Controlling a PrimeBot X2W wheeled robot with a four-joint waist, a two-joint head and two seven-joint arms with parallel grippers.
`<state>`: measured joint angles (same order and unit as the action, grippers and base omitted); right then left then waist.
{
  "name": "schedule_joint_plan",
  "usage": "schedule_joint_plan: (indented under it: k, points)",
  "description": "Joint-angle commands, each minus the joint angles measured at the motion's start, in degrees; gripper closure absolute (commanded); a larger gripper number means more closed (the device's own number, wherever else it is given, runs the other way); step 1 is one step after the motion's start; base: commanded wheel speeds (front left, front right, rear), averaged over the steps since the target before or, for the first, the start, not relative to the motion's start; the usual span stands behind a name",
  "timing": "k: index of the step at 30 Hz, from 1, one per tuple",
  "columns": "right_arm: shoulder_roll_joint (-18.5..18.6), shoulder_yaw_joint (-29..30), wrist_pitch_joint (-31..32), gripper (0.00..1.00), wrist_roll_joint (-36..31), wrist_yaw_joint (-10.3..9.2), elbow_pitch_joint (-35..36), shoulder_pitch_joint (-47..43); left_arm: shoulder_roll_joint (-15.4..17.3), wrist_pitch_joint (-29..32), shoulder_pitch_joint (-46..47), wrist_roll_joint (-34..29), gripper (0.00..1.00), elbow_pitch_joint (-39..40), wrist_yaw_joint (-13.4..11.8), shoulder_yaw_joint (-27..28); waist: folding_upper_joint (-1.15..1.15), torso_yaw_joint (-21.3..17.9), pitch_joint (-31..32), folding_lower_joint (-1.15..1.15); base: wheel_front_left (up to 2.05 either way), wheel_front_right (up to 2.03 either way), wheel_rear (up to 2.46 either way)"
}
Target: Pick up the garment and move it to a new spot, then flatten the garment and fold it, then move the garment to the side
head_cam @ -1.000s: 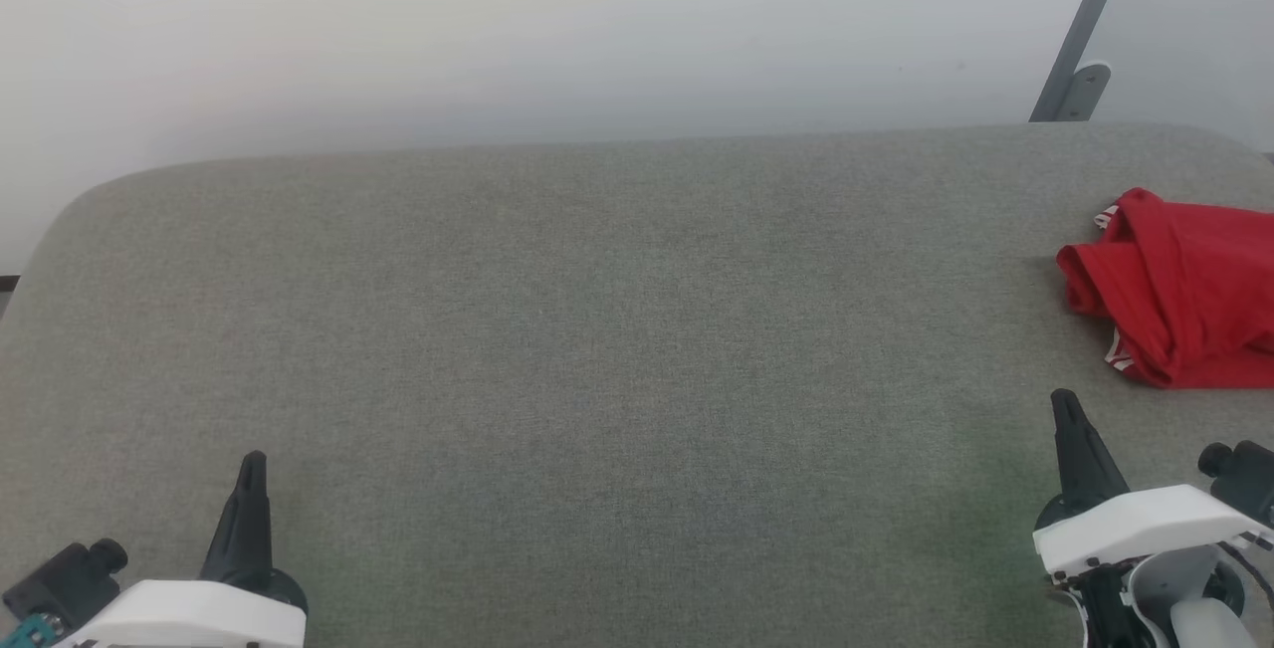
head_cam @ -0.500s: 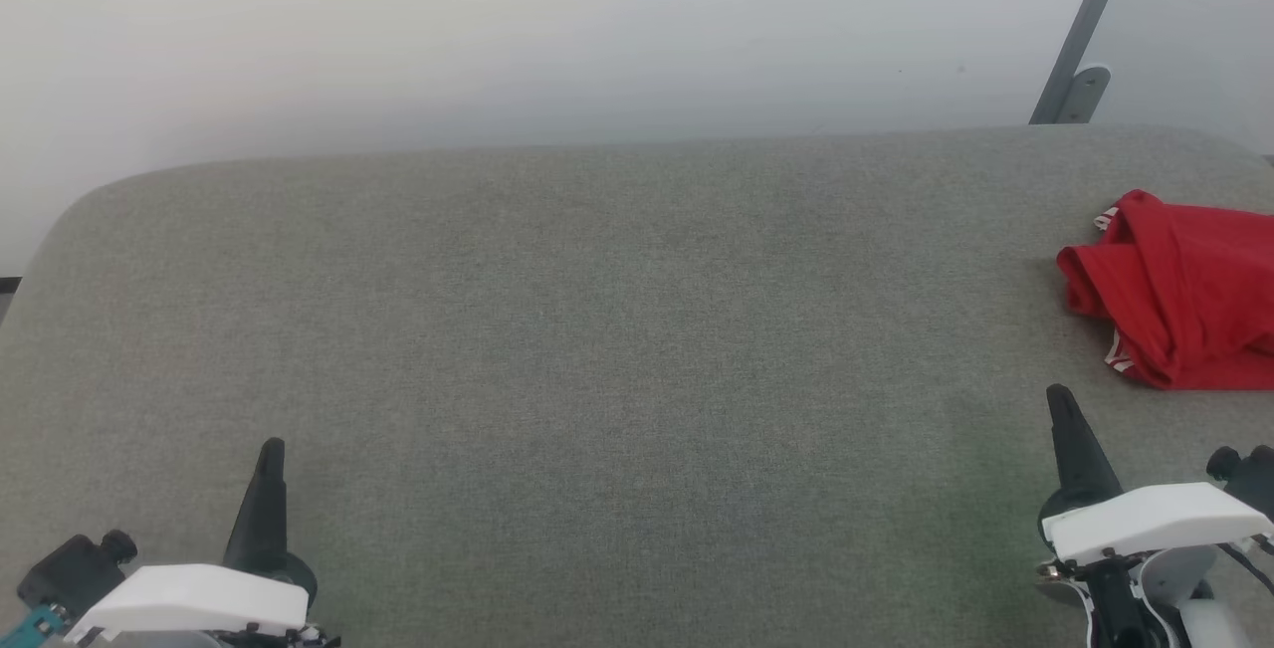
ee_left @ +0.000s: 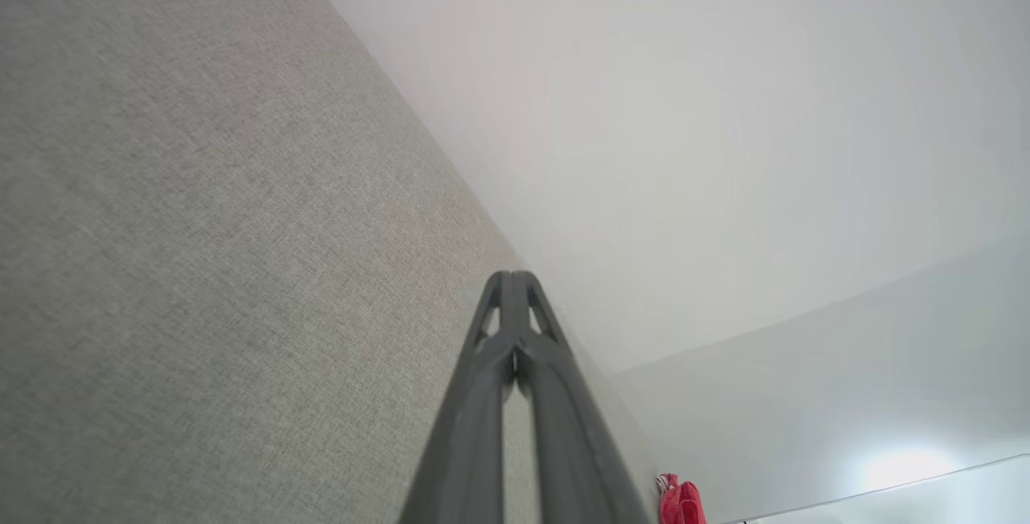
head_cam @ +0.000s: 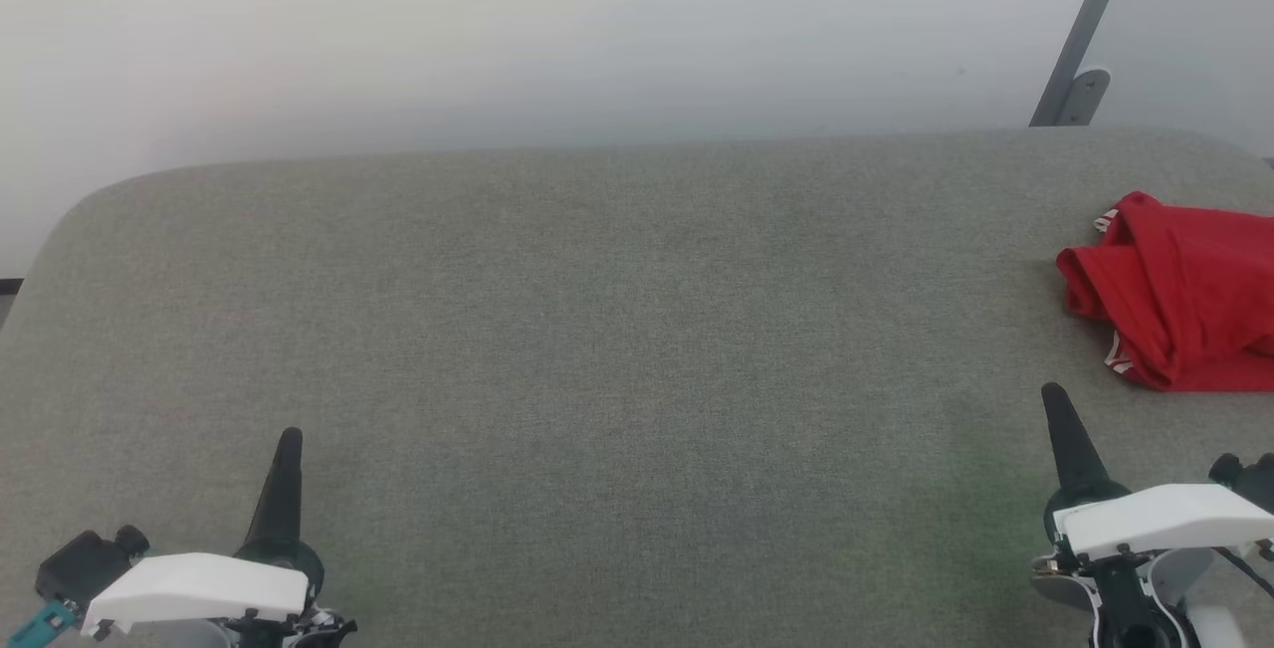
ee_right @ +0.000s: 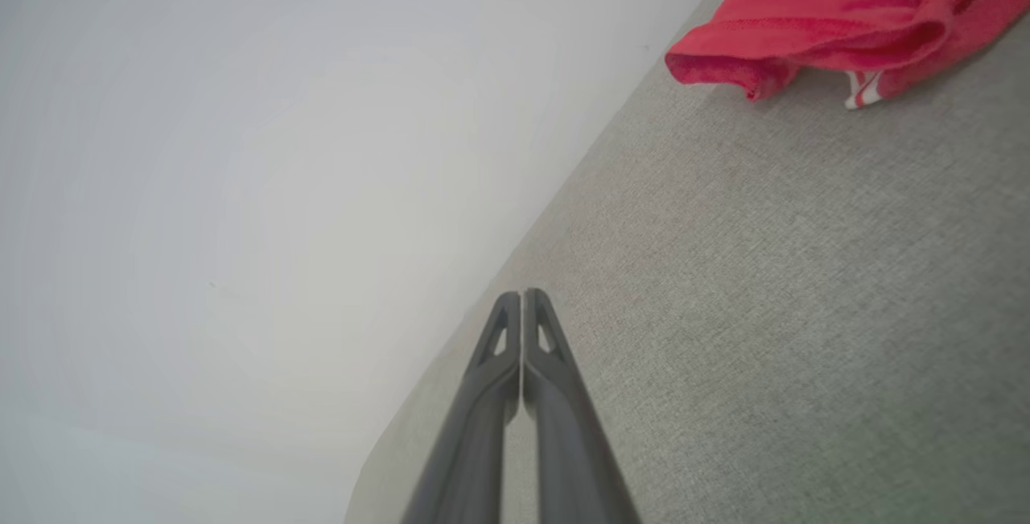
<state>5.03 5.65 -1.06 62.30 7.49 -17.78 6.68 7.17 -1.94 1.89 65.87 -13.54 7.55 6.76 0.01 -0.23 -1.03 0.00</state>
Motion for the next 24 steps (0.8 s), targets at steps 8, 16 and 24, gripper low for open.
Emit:
schedule_joint_plan:
  k: [8, 16, 24]
  points:
    - [-0.31, 0.22, 1.33, 1.00, 5.08, 0.01, 1.27, 0.20, -0.37, 1.49, 1.88, 4.88, 1.00, 0.25, -0.06, 0.02, -0.01, 0.03, 0.10, 0.00, 0.00, 0.00, 0.00]
    - [-0.64, 0.35, 2.43, 1.00, 9.31, 0.01, 1.76, 0.06, -1.05, 2.71, 2.39, 8.53, 1.00, 0.15, -0.07, -0.01, -0.01, 0.05, 0.20, 0.00, 0.00, 0.00, 0.00]
    - [-0.93, 0.47, 3.43, 1.00, 13.26, 0.01, 2.20, -0.07, -1.62, 3.86, 2.78, 11.98, 1.00, 0.04, -0.05, -0.05, -0.01, 0.08, 0.30, 0.00, 0.00, 0.00, 0.00]
